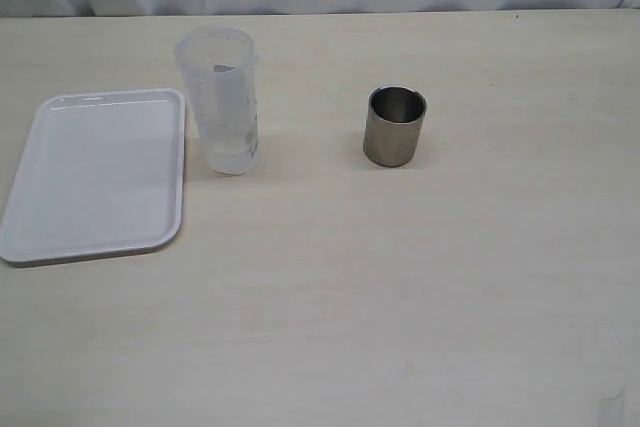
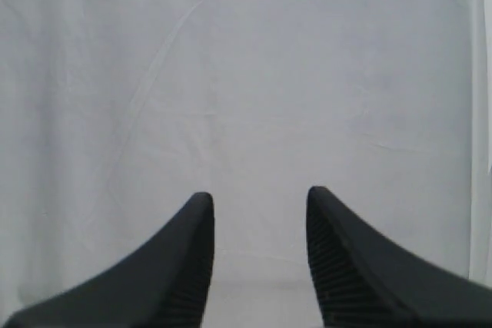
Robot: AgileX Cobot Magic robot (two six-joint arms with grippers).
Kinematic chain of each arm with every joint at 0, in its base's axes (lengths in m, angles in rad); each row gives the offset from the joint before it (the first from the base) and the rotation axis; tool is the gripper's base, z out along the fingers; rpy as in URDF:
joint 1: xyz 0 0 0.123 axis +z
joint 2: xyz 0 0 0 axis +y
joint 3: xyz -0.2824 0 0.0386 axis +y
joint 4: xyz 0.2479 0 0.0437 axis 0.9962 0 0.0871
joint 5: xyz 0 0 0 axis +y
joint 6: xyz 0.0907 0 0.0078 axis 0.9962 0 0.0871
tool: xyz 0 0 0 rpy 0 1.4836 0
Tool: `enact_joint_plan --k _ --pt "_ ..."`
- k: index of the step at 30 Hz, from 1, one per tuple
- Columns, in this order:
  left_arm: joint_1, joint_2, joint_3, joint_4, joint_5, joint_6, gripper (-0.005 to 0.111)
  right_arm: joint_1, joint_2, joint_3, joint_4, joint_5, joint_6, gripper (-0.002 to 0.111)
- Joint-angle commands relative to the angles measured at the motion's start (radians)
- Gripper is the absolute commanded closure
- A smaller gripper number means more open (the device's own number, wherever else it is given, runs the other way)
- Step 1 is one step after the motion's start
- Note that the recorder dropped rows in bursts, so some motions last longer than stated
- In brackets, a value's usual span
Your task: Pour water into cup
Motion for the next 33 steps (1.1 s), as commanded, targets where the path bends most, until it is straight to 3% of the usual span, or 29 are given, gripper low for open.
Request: enact_joint_plan --k 1,5,8,10,15,22,30,33 --pt "-0.001 0.181 0.001 0.144 -0.131 -0.041 0.002 -0.004 -0.005 0.002 0.005 -0.008 0.005 0.060" --pt "-0.001 0.451 0.001 0.259 -0.272 -0.068 0.002 -0.004 -0.005 0.002 0.005 -0.008 0.005 0.060" --pt "-0.001 0.757 -0.016 0.334 -0.466 -0.019 0.002 -0.004 -0.005 0.002 0.005 -0.008 0.005 0.060" --pt "-0.001 0.879 -0.054 0.382 -0.507 -0.007 0.002 -0.004 -0.005 0.002 0.005 -0.008 0.005 0.060" --pt "-0.001 1.127 -0.187 0.530 -0.509 -0.007 0.002 -0.004 -0.005 0.002 0.005 -0.008 0.005 0.060" --pt "-0.014 1.381 -0.328 0.607 -0.509 -0.007 0.002 -0.004 -0.005 0.002 0.005 -0.008 0.005 0.060" --pt "-0.127 1.556 -0.497 0.598 -0.509 0.031 0.002 -0.004 -0.005 0.002 0.005 -0.008 0.005 0.060" --pt "-0.149 1.609 -0.546 0.519 -0.475 0.031 0.002 -0.004 -0.005 0.002 0.005 -0.008 0.005 0.060"
